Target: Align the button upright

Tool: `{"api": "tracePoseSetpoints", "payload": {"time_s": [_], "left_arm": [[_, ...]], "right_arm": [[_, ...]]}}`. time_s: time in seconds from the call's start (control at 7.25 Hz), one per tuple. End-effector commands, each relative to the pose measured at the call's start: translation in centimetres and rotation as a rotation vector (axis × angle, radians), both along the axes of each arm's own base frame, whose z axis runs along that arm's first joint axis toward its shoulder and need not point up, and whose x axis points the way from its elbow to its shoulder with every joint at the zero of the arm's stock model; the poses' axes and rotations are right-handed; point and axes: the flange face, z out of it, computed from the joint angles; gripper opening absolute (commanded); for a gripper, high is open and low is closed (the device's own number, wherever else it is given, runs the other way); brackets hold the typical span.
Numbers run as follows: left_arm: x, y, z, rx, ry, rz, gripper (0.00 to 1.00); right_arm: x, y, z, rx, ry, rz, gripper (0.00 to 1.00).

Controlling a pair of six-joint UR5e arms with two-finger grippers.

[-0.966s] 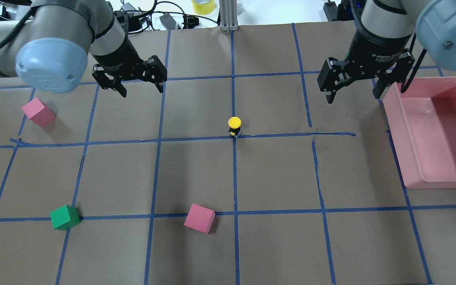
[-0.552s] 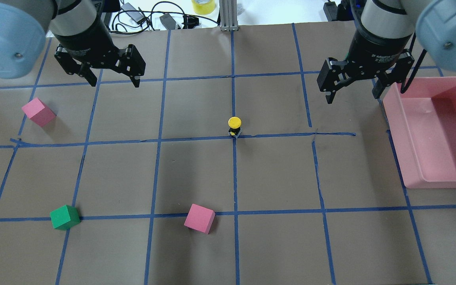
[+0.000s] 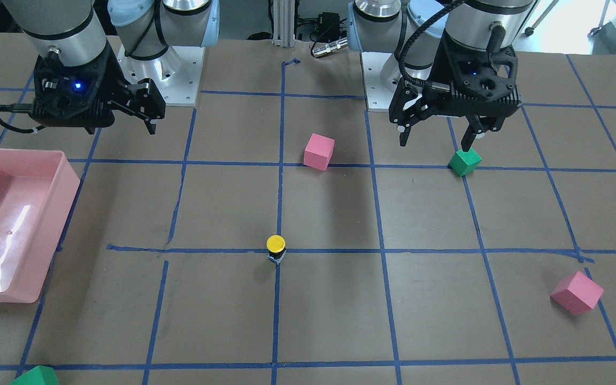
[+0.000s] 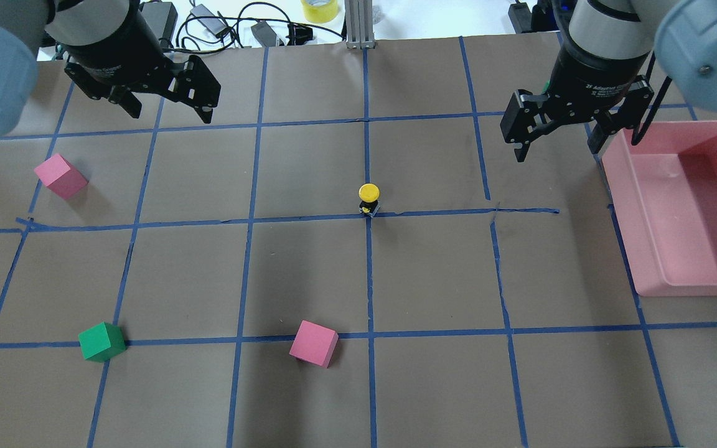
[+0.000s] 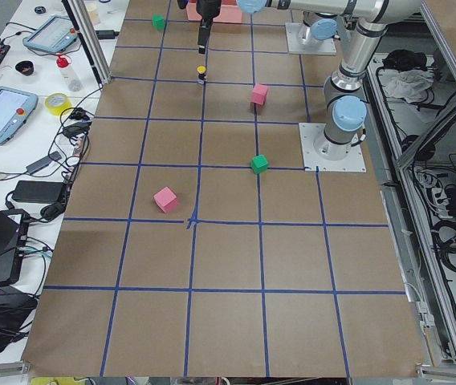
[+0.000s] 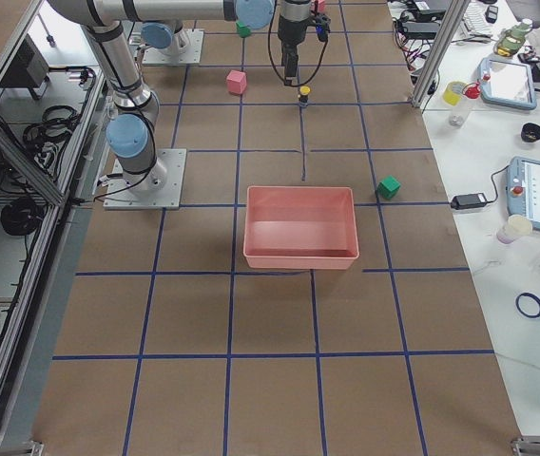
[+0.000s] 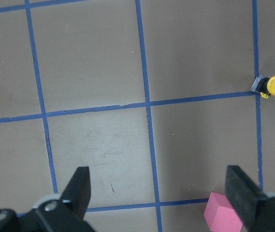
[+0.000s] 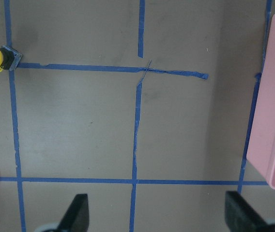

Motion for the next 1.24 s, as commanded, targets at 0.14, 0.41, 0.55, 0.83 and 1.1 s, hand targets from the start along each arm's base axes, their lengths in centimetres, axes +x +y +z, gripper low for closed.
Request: {"api": "tracePoseSetpoints", "payload": {"time_s": [0.14, 0.41, 0.55, 0.83, 1.1], "left_arm": [[-0.6, 0.4, 0.0, -0.019, 0.063, -0.014, 1.0], [-0.6, 0.9, -1.3, 0.004, 0.072, 0.002, 1.0], [-0.5, 1.0, -1.4, 0.007, 0.07, 0.006, 1.0], [-0.4, 1.3, -0.9, 0.002, 0.052, 0.004, 1.0], [-0.4, 2.2, -0.9, 0.081, 0.057, 0.071, 1.0]], "right_arm": [[-0.1, 0.0, 0.0, -0.002, 0.002, -0.011, 1.0], [0.2, 0.0, 0.2, -0.006, -0.013, -0.001, 1.0], [0.2, 0.0, 0.2, -0.004, -0.012, 0.003, 1.0], [0.2, 0.0, 0.0, -0.001, -0.014, 0.008, 1.0], [0.1, 0.0, -0.1, 0.002, -0.011, 0.005, 1.0]]}}
